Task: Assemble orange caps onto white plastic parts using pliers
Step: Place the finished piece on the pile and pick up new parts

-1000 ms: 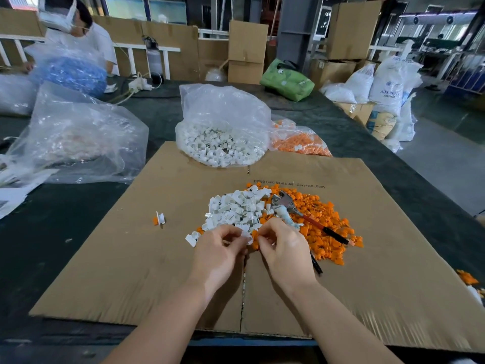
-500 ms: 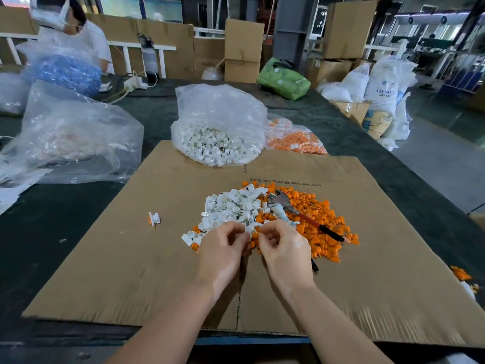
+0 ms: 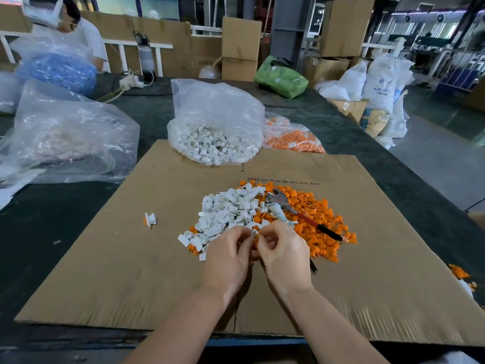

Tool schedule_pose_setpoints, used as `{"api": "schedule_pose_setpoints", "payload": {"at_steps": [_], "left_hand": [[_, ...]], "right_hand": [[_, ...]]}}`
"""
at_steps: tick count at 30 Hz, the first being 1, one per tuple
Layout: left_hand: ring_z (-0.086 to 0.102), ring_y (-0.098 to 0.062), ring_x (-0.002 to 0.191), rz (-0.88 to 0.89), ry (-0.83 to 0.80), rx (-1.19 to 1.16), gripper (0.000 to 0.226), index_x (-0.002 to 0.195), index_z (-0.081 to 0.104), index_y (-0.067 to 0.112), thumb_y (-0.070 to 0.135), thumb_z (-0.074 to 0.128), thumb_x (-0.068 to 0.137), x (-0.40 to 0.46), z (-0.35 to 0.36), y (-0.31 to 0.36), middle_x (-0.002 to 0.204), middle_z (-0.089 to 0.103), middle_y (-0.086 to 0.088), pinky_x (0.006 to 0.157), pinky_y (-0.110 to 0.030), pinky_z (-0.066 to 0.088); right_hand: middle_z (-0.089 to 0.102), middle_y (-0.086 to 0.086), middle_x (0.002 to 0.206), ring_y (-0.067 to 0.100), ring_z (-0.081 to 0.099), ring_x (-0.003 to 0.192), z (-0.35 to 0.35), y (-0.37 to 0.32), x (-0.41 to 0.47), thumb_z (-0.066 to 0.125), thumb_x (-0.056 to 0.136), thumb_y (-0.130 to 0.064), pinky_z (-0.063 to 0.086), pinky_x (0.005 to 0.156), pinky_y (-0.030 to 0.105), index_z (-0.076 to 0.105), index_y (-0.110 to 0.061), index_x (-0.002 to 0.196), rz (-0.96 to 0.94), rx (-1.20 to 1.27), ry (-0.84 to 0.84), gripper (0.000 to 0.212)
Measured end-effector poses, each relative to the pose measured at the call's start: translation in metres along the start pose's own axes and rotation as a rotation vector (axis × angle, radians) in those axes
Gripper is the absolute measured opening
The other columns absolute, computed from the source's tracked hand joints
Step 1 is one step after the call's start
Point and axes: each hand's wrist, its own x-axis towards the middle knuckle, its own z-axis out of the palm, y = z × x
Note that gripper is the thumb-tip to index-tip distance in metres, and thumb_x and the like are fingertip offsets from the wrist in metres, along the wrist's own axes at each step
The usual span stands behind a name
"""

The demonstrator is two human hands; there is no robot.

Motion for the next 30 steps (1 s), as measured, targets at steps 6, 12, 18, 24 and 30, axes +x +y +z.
{"api": "schedule_pose_setpoints", "payload": {"at_steps": [6,12,18,24,30], "left_hand": [[0.063,-0.001,0.059,-0.051,-0.013,-0.047,0.015,0.083,0.061,0.024,0.011,0.058,0.091,0.004,-0.001,-0.004,0.070,0.067,0.004,0.058,-0.009,0.047],[0.064,-0.006,0.057,-0.138,0.000,-0.136,0.018,0.085,0.060,0.022,0.005,0.055,0.091,0.014,0.000,-0.003,0.067,0.066,0.000,0.063,-0.024,0.055],[0.064,-0.007,0.060,-0.123,-0.027,-0.193,0.023,0.101,0.066,0.016,0.002,0.051,0.091,0.014,-0.001,-0.003,0.070,0.067,-0.003,0.062,-0.019,0.054],[0.064,-0.010,0.063,-0.155,-0.045,-0.270,0.023,0.097,0.068,0.018,0.002,0.052,0.091,0.012,-0.004,-0.002,0.069,0.067,-0.004,0.062,-0.019,0.053],[0.061,-0.007,0.057,-0.145,-0.065,-0.326,0.015,0.087,0.068,0.015,0.002,0.062,0.087,0.013,-0.006,0.003,0.061,0.059,-0.005,0.058,-0.017,0.052]], "right_hand": [[0.065,-0.002,0.078,0.011,0.062,0.071,0.005,0.003,0.001,0.064,0.085,-0.009,0.052,0.067,0.026,0.066,-0.012,0.084,-0.018,0.024,0.023,0.004],[0.066,-0.011,0.090,0.002,0.061,0.086,-0.004,0.003,0.006,0.067,0.086,-0.012,0.046,0.078,0.009,0.072,-0.015,0.100,-0.049,0.081,-0.030,0.016],[0.058,-0.008,0.084,0.003,0.057,0.077,-0.012,-0.001,0.014,0.066,0.084,-0.002,0.044,0.071,0.010,0.071,-0.019,0.109,-0.151,0.020,-0.165,0.030],[0.060,-0.006,0.083,-0.002,0.054,0.073,-0.015,-0.004,0.016,0.068,0.082,-0.002,0.040,0.069,0.005,0.072,-0.013,0.104,-0.217,-0.016,-0.149,0.024],[0.063,0.002,0.086,0.011,0.056,0.079,-0.017,-0.005,0.018,0.070,0.080,-0.001,0.044,0.073,0.014,0.072,-0.010,0.101,-0.271,-0.066,-0.172,0.023]]}}
